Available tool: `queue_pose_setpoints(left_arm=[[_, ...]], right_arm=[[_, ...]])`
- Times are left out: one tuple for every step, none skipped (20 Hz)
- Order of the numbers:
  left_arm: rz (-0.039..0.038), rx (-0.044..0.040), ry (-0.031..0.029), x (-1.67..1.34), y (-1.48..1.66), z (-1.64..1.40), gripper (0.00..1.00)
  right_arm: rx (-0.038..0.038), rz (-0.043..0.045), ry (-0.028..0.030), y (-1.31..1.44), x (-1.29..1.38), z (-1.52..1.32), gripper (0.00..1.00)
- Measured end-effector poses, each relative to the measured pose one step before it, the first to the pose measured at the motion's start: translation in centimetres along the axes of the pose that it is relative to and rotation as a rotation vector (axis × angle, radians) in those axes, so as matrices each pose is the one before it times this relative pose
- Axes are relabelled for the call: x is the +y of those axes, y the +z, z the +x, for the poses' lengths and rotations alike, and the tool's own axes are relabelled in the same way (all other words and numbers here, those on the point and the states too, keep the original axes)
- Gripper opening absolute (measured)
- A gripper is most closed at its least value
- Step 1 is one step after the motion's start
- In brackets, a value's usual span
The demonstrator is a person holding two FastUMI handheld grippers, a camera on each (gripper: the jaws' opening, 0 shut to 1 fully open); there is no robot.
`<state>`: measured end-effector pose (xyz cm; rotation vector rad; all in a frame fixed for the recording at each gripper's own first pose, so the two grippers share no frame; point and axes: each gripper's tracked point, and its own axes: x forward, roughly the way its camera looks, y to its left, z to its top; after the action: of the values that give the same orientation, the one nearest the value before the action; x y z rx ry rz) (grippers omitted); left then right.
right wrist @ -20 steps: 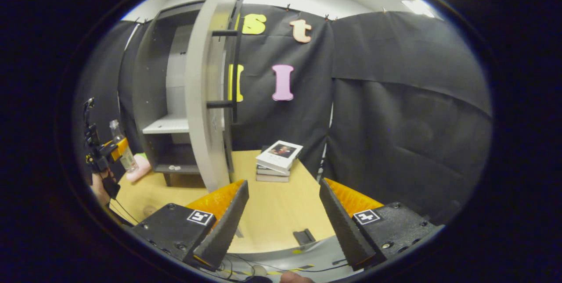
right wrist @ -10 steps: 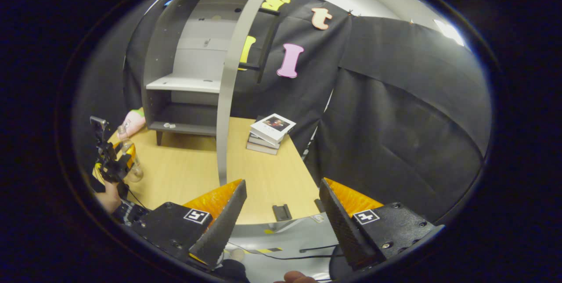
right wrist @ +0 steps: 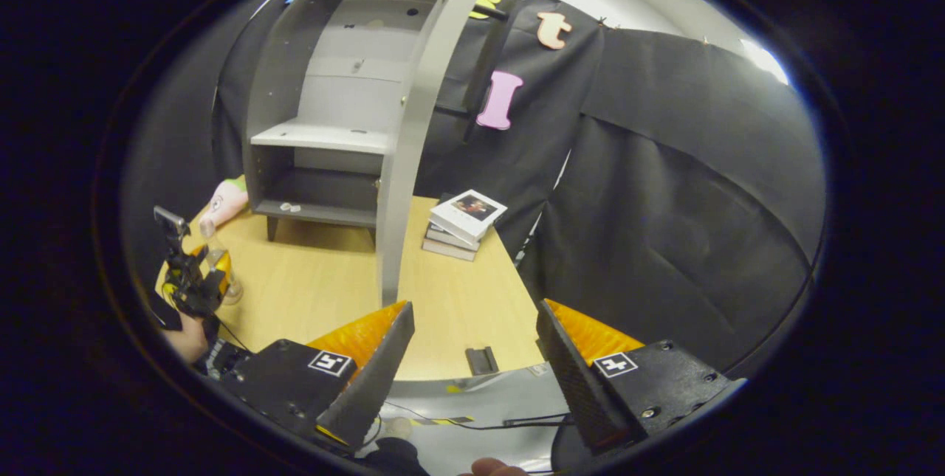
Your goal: Open the cabinet door with the right hand, grasp the bottle in the cabinet with the left hand and place it on the coaster, then close the cabinet door with the right hand.
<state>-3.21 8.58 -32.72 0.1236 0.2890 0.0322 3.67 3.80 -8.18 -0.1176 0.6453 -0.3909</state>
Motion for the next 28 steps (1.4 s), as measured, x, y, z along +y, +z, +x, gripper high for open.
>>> queue_pose_setpoints(left_arm=[[0.00528, -0.00269, 0.00626, 0.174, 0.062, -0.316, 0.77], [-0.0072, 0.00753, 0.00121, 0.153, -0.197, -0.268, 0.78], [-0.00396, -0.00078, -0.00049, 0.063, -0.007, -0.199, 0.77], [-0.0029, 0.00531, -0.00192, 0.006, 0.002, -0.001, 0.77], [-0.00337, 0.00554, 0.00012, 0.074, -0.056, -0.121, 0.77], [-0.00705, 0.00519, 0.00092, 0.112, -0.051, -0.029, 0.77], [-0.00843, -0.00048, 0.00325, 0.176, -0.013, -0.11, 0.77], [-0.01008, 0.00095, 0.00012, 0.015, -0.101, -0.006, 0.77], [-0.00609, 0.01232, -0.00542, -0.046, -0.322, 0.097, 0.78], [-0.0103, 0.01167, -0.00409, -0.048, -0.34, 0.068, 0.82], [-0.0172, 0.00057, -0.00208, 0.037, -0.084, -0.156, 0.87], [-0.01668, -0.0039, -0.0014, 0.129, 0.07, -0.14, 0.9], [-0.00847, -0.00473, -0.00852, -0.102, 0.145, -0.081, 0.96], [0.00373, 0.00243, -0.00933, -0.206, 0.151, 0.055, 0.97], [0.00575, -0.00048, -0.00491, -0.09, 0.059, -0.072, 0.97], [0.00106, -0.00393, -0.00513, 0.084, 0.479, -0.162, 0.97], [0.00012, -0.00773, -0.0043, -0.066, 0.538, -0.318, 0.97], [0.00243, -0.01026, -0.00207, 0.098, 0.789, -0.362, 0.97], [0.00128, -0.01279, -0.00658, -0.01, 0.853, -0.403, 0.97], [0.00697, 0.00149, -0.01482, -0.254, 0.574, -0.192, 0.97], [0.0165, 0.01375, -0.00844, -0.187, 0.465, -0.172, 0.97], [0.01956, -0.00308, 0.00557, 0.312, 0.798, -0.418, 0.97], [0.01486, -0.01124, 0.00186, 0.281, 0.894, -0.653, 0.97], [0.01319, -0.01167, 0.00423, 0.191, 1.296, -0.659, 0.97], [0.00929, -0.00839, 0.00304, 0.042, 1.029, -0.534, 0.96], [0.01293, -0.00342, 0.00198, -0.232, 0.988, -0.514, 0.96], [0.01832, -0.00761, 0.00367, -0.273, 1.5, -0.423, 0.97], [0.0209, -0.00869, 0.00409, -0.404, 1.368, -0.421, 0.96]], right_arm=[[-0.00506, -0.00802, -0.00341, 0.305, -0.039, -0.011, 1.0], [-0.00487, -0.00888, 0.0001, 0.146, 0.048, 0.081, 1.0], [-0.00012, -0.00457, 0.00115, 0.053, 0.164, 0.089, 1.0], [0.00308, 0.00193, 0.00608, -0.233, 0.385, 0.07, 1.0], [0.00667, 0.00494, 0.01019, -0.123, 0.482, 0.065, 1.0], [0.00714, 0.00485, 0.01196, -0.191, 0.468, 0.202, 1.0], [0.00406, 0.00774, 0.01751, 0.027, 0.542, 0.084, 1.0], [-0.0038, 0.01105, 0.01344, 0.187, 0.443, 0.004, 1.0], [-0.0068, 0.00621, 0.00382, 0.418, 0.14, -0.005, 1.0], [-0.00664, 0.00126, -0.00235, 0.281, -0.156, 0.129, 1.0], [-0.00424, 0.00106, -0.00255, 0.338, -0.149, 0.162, 1.0], [0.00083, 0.00266, -0.0024, -0.085, -0.137, 0.038, 1.0], [0.00285, 0.00568, -0.0029, -0.051, -0.174, 0.038, 1.0], [0.00639, 0.00707, -0.00297, -0.143, -0.082, 0.138, 1.0], [0.00189, 0.00767, -0.00402, -0.035, -0.164, 0.044, 1.0], [-0.00056, 0.00967, -0.00463, 0.031, -0.276, 0.119, 1.0], [-0.00258, 0.0127, -0.00542, 0.026, -0.301, 0.092, 1.0], [-0.00567, 0.0155, -0.0059, 0.055, -0.306, 0.172, 1.0], [-0.00726, 0.0225, -0.00492, 0.054, -0.416, 0.027, 1.0], [-0.00335, 0.027, 0.00523, -0.199, -0.095, -0.085, 1.0], [0.00127, 0.02237, 0.01127, -0.121, -0.035, 0.312, 1.0], [0.00658, 0.0148, 0.01075, -0.65, -0.036, 0.618, 1.0], [0.00653, 0.01672, 0.01424, -0.585, -0.171, 0.669, 1.0], [0.00547, 0.01425, 0.01233, -0.625, -0.23, 0.387, 1.0], [0.0002, 0.01205, 0.00907, -0.484, -0.37, 0.334, 1.0], [0.00502, 0.01217, 0.00624, -0.668, -0.504, 0.507, 1.0], [0.00822, 0.01554, 0.0137, -0.579, -0.643, 0.726, 1.0], [0.00988, 0.0161, 0.01384, -0.356, -0.727, 0.94, 1.0]])
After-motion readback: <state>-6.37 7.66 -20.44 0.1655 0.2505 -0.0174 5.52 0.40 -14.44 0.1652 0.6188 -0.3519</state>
